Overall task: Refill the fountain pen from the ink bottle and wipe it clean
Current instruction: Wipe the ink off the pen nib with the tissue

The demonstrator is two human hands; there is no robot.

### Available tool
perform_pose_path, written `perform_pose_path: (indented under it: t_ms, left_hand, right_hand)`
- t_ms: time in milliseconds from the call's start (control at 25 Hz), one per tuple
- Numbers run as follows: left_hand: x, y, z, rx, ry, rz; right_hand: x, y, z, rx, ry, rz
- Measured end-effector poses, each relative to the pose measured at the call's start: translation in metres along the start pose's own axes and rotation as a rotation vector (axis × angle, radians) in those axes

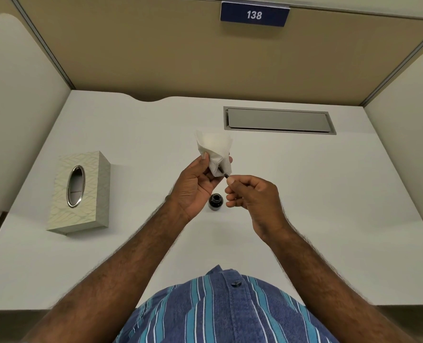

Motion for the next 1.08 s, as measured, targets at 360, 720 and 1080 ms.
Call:
perform_pose_path:
  t_ms: [360,720,1080]
  left_hand:
    - [0.0003,0.0010,0.0013,-0.011,-0.026,-0.010]
    - [0.0035,-0.0032,0.0032,-0.036,0.022,0.065]
    - [-0.0026,-0.0024,0.0042,-0.031,-0.027,0.041]
  right_hand:
    - [0.0026,-0.0007,-0.0003,-0.097,-0.099,-0.056]
    - [0.0036,-0.0015,-0.0023,0.137,0.153,0.105]
    - [0.0028,-0.0012,-0.0048,0.190,0.264,0.158]
Point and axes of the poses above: each hand's wrist, its own y-axis away from the middle knuckle, its own x-axis out of the back of the hand, z = x × y, the point moved 2 cm from there along -y, towards the middle knuckle, and after that the axes turned 2 degrees about -z, right-handed, at the moved point
